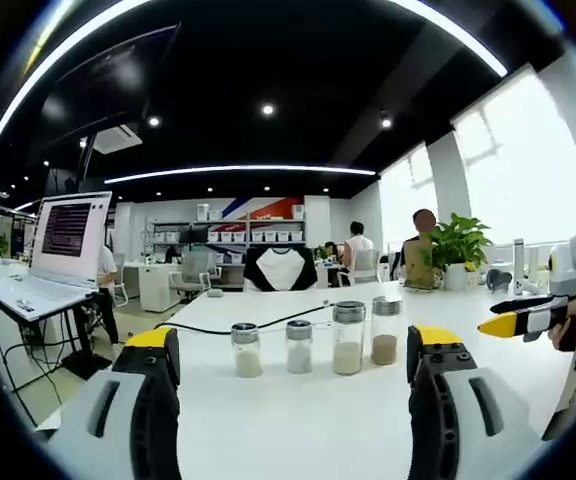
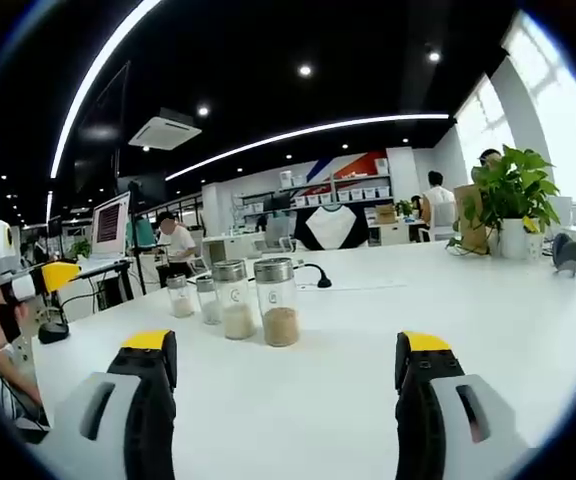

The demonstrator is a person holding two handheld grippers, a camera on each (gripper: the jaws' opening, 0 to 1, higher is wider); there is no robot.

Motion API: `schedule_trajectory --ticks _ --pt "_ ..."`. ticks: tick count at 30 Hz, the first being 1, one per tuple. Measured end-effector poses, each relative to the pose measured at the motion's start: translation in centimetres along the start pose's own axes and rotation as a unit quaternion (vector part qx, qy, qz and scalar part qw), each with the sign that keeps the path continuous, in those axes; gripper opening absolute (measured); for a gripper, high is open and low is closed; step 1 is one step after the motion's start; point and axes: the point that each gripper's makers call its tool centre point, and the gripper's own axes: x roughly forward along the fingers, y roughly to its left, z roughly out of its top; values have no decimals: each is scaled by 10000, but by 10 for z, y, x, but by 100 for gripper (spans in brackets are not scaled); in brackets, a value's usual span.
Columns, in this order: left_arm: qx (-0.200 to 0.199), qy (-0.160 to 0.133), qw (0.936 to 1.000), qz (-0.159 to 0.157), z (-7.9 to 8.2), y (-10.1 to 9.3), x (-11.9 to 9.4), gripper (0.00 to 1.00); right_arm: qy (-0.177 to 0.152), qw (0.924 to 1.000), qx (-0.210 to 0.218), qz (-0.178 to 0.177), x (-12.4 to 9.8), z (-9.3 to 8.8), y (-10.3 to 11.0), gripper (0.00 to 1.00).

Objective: Rotate the seasoning bottle until the label or dispensing opening points toward the visible target arrow and the bottle remains upright within the marked orientation range

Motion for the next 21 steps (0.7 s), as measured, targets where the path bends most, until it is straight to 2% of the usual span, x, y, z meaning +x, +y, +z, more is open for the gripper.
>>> schedule_trajectory --ticks 19,21 --pt "-115 41 9999 22 -4 2 -1 99 49 10000 -51 53 2 1 4 92" --pt "-105 56 9999 24 -4 2 -1 99 63 9999 -46 67 3 1 6 89"
